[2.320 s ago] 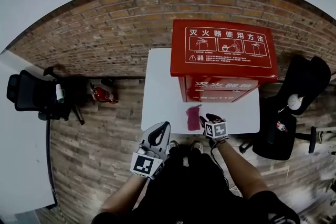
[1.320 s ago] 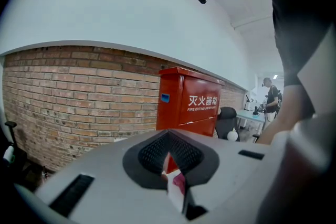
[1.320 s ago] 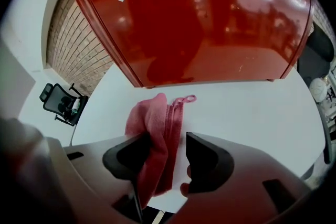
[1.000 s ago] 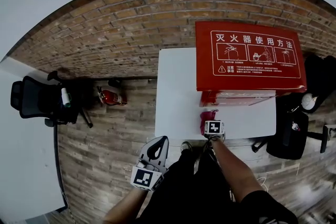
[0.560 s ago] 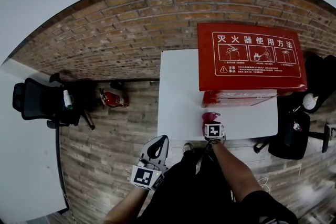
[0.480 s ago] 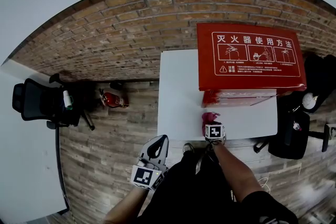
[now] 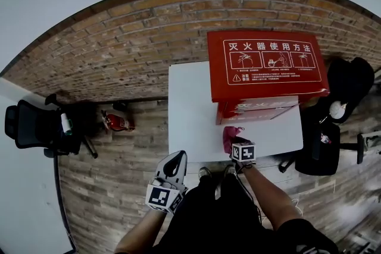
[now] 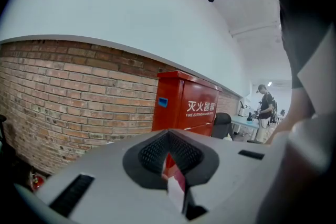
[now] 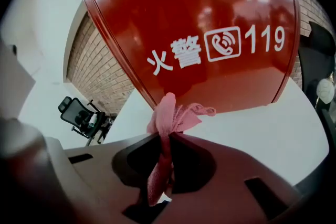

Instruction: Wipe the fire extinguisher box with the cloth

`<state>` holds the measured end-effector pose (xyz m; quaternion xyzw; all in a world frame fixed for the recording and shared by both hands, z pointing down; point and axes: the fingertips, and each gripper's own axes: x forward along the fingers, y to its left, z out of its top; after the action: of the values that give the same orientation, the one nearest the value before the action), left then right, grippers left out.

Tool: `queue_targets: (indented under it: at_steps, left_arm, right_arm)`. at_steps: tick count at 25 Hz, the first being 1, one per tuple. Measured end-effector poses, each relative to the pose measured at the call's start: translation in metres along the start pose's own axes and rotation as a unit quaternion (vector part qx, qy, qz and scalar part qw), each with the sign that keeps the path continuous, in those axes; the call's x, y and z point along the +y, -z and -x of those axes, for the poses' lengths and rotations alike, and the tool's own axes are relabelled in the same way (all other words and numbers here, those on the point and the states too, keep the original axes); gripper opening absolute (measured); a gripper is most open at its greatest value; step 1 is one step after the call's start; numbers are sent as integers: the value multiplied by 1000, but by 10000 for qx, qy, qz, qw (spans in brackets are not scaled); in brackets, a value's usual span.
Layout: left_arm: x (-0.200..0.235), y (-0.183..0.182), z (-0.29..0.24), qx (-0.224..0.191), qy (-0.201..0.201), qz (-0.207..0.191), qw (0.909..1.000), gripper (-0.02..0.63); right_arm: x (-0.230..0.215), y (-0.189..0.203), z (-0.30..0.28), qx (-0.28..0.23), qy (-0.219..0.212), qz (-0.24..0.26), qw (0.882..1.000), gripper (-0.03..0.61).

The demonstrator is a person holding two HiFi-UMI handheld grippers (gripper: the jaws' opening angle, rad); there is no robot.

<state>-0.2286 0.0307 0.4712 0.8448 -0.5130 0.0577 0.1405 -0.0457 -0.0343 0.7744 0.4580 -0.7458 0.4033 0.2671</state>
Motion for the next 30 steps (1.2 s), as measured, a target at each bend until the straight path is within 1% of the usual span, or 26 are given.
queue_targets:
  at_steps: [6,13,17,25,30]
  left_arm:
    - [-9,-7,-10,-83,183,53,9998,28]
    - [-26,-20,-19,-289,528,-52,9982,28]
    - [-35,-28,-23,-411,668,-108,9969,28]
    - [-47,-39,-23,-639,925,-94,9936,28]
    - [-49,-56,-23,-839,1006,-147,9913,28]
  right_arm:
    - [14,-37,65,-590,-407,-259,9971,64]
    - [35,-72,131,-1113,-940,-647,9872,64]
    - [50,-90,169,-1400,-1179,-707,9806,64]
    - [87,-131,248,-2128,-1749,-756,9583,64]
    - [109,-158,294,-2578,-1987,-626,9435,64]
